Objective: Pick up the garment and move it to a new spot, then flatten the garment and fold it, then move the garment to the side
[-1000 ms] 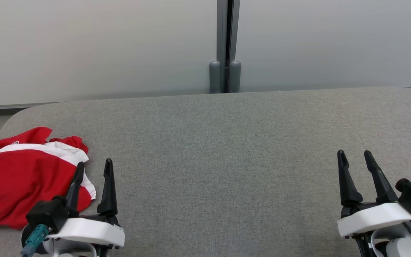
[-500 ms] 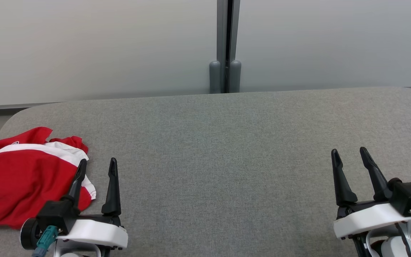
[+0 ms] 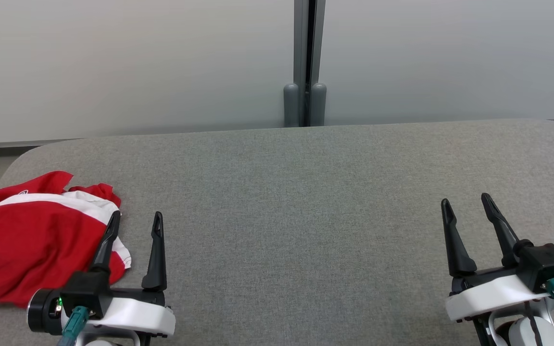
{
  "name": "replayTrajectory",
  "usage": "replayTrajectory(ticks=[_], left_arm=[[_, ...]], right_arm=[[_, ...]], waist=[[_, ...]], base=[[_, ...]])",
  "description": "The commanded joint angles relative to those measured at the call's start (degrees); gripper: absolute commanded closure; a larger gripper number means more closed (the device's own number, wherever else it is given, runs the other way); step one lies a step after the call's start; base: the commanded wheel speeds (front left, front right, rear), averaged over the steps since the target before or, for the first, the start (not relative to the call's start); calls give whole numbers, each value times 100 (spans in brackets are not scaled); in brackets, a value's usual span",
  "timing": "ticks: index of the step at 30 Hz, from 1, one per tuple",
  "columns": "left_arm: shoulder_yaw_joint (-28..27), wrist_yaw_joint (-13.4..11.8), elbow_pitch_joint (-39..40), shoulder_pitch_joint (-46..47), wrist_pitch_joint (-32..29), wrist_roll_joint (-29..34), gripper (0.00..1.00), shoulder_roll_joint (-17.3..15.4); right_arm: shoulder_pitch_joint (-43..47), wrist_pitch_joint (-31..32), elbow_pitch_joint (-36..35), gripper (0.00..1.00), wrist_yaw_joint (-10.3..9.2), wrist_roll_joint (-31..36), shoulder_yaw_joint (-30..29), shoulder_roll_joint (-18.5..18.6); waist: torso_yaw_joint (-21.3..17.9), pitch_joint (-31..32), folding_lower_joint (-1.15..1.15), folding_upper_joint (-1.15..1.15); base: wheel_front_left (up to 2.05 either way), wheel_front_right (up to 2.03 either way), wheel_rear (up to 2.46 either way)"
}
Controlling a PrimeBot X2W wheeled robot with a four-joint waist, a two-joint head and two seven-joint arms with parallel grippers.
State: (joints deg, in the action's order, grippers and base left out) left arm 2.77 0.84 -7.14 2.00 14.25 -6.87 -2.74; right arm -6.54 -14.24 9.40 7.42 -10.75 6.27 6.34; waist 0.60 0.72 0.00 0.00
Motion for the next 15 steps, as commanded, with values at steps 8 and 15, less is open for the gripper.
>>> replayTrajectory(ticks=[8,15], left_arm=[[27,-47,10,1,91,292,0,-32],[19,-38,-29,27,91,252,0,-29]], right_arm=[[-69,-106,-28,0,12,240,56,47],[-85,-105,0,0,12,204,45,44]], waist=[[0,0,0,0],[-8,-11,0,0]], base=[[0,0,0],[0,0,0]])
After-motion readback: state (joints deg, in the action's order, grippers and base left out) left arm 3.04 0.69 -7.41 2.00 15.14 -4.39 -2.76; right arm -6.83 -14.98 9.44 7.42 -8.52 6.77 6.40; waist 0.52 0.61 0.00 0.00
